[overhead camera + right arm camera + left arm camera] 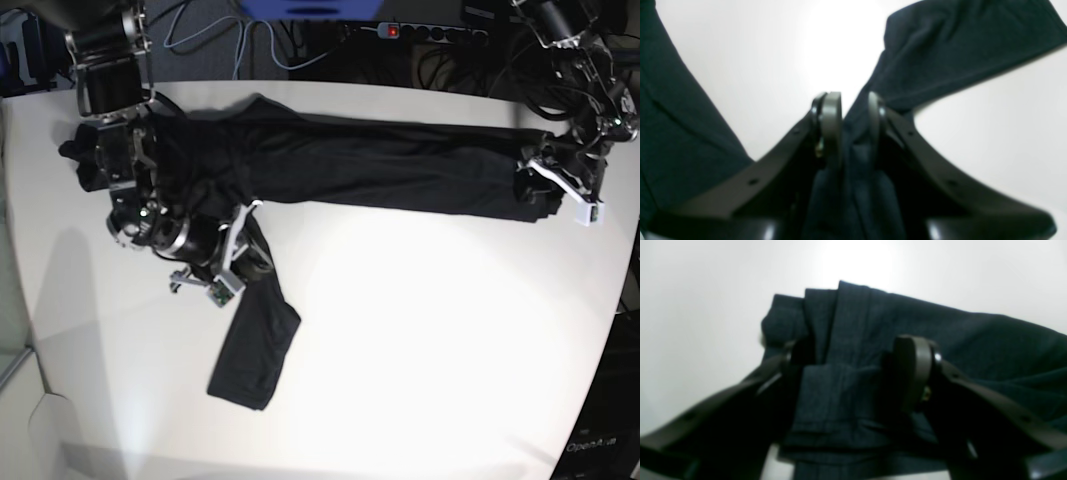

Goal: Fold the T-shirt properly
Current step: 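Hold the sleeve with the right gripper while the left gripper keeps the shirt end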

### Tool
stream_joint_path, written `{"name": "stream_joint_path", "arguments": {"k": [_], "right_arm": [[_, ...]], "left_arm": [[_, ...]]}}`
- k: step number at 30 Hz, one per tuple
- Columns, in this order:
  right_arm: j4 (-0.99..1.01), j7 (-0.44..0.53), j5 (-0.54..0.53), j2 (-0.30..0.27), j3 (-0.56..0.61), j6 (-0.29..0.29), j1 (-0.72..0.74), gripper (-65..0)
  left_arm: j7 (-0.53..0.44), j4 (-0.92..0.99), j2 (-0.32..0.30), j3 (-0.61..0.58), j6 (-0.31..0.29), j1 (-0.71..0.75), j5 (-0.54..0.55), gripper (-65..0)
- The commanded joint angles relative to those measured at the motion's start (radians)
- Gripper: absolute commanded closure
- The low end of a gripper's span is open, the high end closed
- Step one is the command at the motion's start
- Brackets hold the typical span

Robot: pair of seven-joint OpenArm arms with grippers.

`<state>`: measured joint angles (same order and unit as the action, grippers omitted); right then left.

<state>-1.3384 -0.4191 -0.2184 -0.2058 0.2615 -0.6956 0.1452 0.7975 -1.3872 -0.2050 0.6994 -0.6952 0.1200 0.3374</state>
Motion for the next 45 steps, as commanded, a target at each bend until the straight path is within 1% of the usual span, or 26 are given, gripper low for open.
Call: {"name": "stream_joint_path", "arguments": {"k": [1, 7, 15, 21, 23, 34, 39, 41, 42, 43, 44, 45], "right_arm": [[-0.014, 0.027, -0.014, -0.008, -0.006, -0.003, 0.023, -14.8], [-0.008, 0.030, -0.013, 0.012, -0.006, -0.003, 0.021, -14.8], [0.003, 0.030, -0.011, 0.009, -0.006, -0.003, 0.021, -15.5], [0.152, 0.029, -0.013, 0.009, -0.006, -0.003, 0.081, -15.7], [0.172, 0.027, -0.013, 0.007, -0.006, -0.003, 0.089, -15.7], [0.179, 0.029, -0.011, 0.010, -0.004, -0.003, 0.089, -15.7], [0.179, 0.029, -0.011, 0.010, -0.004, -0.003, 0.089, -14.5], [0.179, 0.025, -0.011, 0.009, -0.004, -0.003, 0.089, -11.9], [0.179, 0.024, -0.011, 0.009, -0.004, -0.003, 0.089, -8.6], [0.179, 0.022, -0.011, 0.009, -0.003, -0.003, 0.089, -2.6], [0.179, 0.021, -0.011, 0.007, -0.003, -0.003, 0.089, -0.1], [0.179, 0.025, -0.011, 0.007, -0.003, -0.003, 0.089, -1.6]], "left_arm": [[-0.019, -0.014, -0.015, 0.003, -0.003, -0.006, 0.016, -36.3], [-0.019, -0.014, -0.015, 0.004, -0.003, -0.006, 0.016, -36.3], [-0.019, -0.014, -0.015, 0.004, -0.003, -0.006, 0.016, -36.3], [-0.019, -0.014, -0.015, 0.004, -0.003, -0.006, 0.018, -36.3], [-0.019, -0.014, -0.015, 0.004, -0.003, -0.006, 0.018, -36.3], [-0.019, -0.014, -0.015, 0.004, -0.003, -0.006, 0.018, -36.3], [-0.019, -0.014, -0.015, 0.004, -0.003, -0.006, 0.018, -36.3], [-0.019, -0.014, -0.015, 0.004, -0.003, -0.006, 0.018, -36.3], [-0.019, -0.014, -0.015, 0.004, -0.003, -0.006, 0.018, -36.3], [-0.019, -0.014, -0.015, 0.004, -0.003, -0.006, 0.018, -36.3], [-0.019, -0.014, -0.015, 0.004, -0.003, -0.006, 0.018, -36.3], [-0.019, -0.014, -0.015, 0.004, -0.003, -0.006, 0.018, -36.3]]}}
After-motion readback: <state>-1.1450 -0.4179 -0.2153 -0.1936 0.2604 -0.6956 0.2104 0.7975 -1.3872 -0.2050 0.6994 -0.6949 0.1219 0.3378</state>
